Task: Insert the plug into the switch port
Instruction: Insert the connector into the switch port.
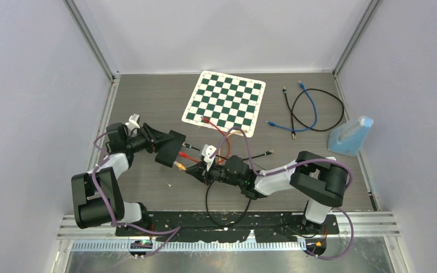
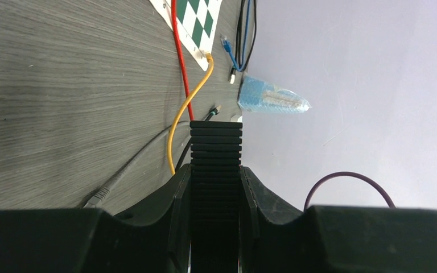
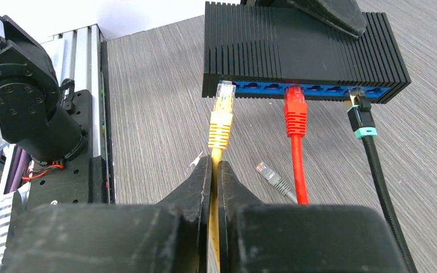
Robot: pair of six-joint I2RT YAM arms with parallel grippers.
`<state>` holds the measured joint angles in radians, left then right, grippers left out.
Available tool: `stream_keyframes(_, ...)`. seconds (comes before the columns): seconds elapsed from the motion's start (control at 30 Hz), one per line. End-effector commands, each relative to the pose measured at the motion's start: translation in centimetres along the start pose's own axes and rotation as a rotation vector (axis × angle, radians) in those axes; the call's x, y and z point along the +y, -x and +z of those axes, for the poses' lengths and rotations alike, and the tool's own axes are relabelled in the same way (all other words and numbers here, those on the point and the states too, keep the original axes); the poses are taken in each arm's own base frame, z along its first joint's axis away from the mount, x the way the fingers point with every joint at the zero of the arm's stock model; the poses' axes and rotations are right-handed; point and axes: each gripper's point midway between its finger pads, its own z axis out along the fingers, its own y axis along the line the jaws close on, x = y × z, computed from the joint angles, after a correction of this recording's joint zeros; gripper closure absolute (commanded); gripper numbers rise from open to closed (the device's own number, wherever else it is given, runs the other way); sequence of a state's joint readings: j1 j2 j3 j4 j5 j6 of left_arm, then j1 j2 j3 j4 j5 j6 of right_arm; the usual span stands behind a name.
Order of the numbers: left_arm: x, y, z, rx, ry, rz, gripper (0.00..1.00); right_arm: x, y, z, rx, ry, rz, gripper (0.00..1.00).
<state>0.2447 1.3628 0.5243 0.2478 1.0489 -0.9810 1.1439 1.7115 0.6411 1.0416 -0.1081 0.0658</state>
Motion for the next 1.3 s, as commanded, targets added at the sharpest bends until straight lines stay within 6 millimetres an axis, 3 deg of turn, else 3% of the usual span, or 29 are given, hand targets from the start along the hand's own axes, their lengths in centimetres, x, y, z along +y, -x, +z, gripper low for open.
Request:
stream_keyframes(0.0,-1.5,0.0,-0.3,0.017,-0.063,0.037,1.0,-0.4,1.7,0.0,-0.055,-0.022,-0.005,0.95)
stream_keyframes(0.4,-1.2,-0.4,-0.3,0.025,-0.061,0.037,1.0,-0.8,2.2,0.8,-0.053,-0.035,-0.027,0.95)
stream_keyframes(0.67,-0.3,-1.0,-0.2,0.035,-0.049,0.022,1.0,-0.8,4.2,1.9,-0.096,-0.025,-0.045,0.95)
stream_keyframes(1.27,0.0,-0.6,-0.4,-0.041,-0.002,0.039,1.0,0.3,3.0,3.0,-0.056,0.027,0.017,0.95)
